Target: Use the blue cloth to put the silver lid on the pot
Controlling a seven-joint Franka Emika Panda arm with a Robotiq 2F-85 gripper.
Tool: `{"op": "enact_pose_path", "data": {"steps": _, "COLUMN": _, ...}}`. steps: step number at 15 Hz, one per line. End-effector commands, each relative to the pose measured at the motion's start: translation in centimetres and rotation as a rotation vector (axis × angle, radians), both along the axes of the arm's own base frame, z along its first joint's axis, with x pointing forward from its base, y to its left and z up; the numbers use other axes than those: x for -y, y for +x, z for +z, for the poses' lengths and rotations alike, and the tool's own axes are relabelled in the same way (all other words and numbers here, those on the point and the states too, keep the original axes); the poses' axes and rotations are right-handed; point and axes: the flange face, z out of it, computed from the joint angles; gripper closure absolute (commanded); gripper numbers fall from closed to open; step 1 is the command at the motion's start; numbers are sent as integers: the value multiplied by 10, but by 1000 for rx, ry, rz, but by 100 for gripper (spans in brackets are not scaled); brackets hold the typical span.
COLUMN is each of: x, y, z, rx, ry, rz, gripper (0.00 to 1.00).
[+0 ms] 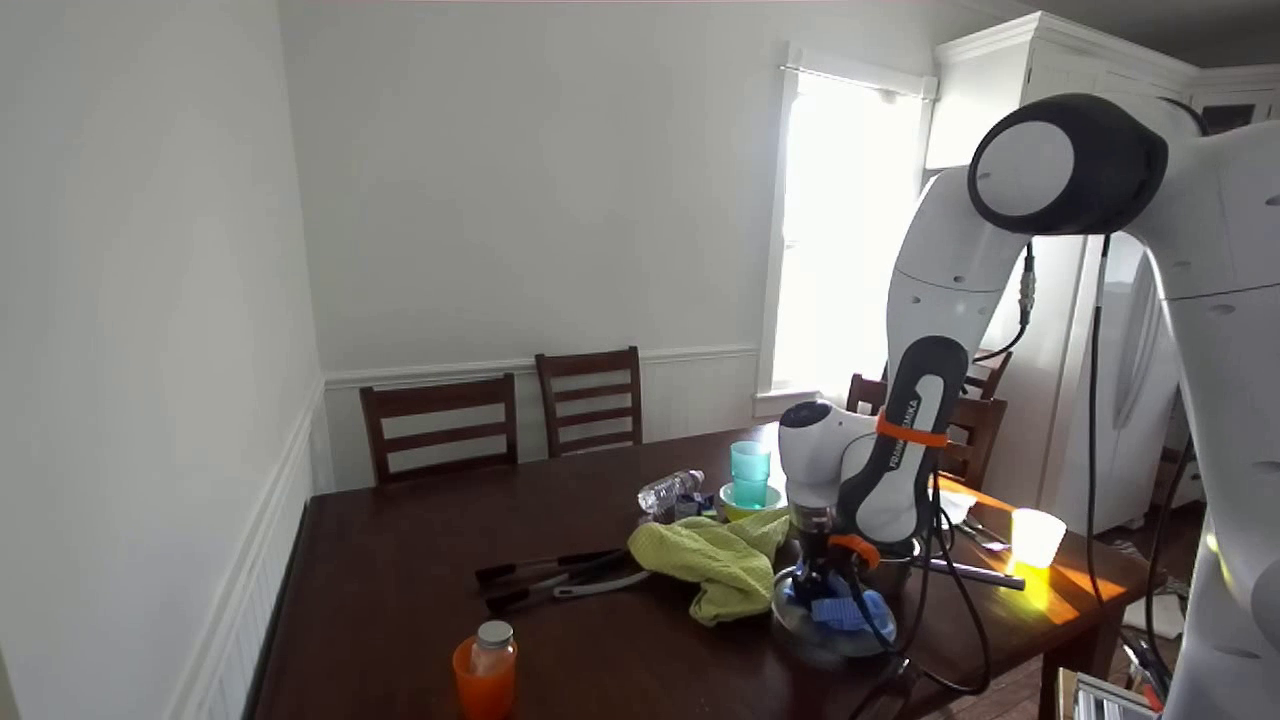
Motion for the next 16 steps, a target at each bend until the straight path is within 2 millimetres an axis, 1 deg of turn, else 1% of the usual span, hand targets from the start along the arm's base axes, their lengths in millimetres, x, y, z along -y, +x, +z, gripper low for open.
{"op": "enact_pose_path", "data": {"steps": 1, "x": -5, "y": -5, "z": 34, "rx": 18, "ry": 7, "rz": 32, "gripper": 100}}
{"op": "enact_pose_path", "data": {"steps": 3, "x": -6, "y": -6, "z": 50, "rx": 20, "ry": 9, "rz": 50, "gripper": 100}}
{"op": "enact_pose_path", "data": {"steps": 7, "x": -1, "y": -10, "z": 78, "rx": 6, "ry": 13, "rz": 64, "gripper": 100}}
{"op": "enact_pose_path", "data": {"steps": 11, "x": 15, "y": -15, "z": 98, "rx": -2, "ry": 38, "rz": 56, "gripper": 100}}
{"op": "enact_pose_path", "data": {"steps": 13, "x": 28, "y": -17, "z": 105, "rx": -5, "ry": 41, "rz": 56, "gripper": 100}}
{"op": "enact_pose_path", "data": {"steps": 14, "x": 39, "y": -19, "z": 106, "rx": -4, "ry": 42, "rz": 55, "gripper": 100}}
{"op": "enact_pose_path", "data": {"steps": 16, "x": 68, "y": -27, "z": 107, "rx": 6, "ry": 27, "rz": 35, "gripper": 100}}
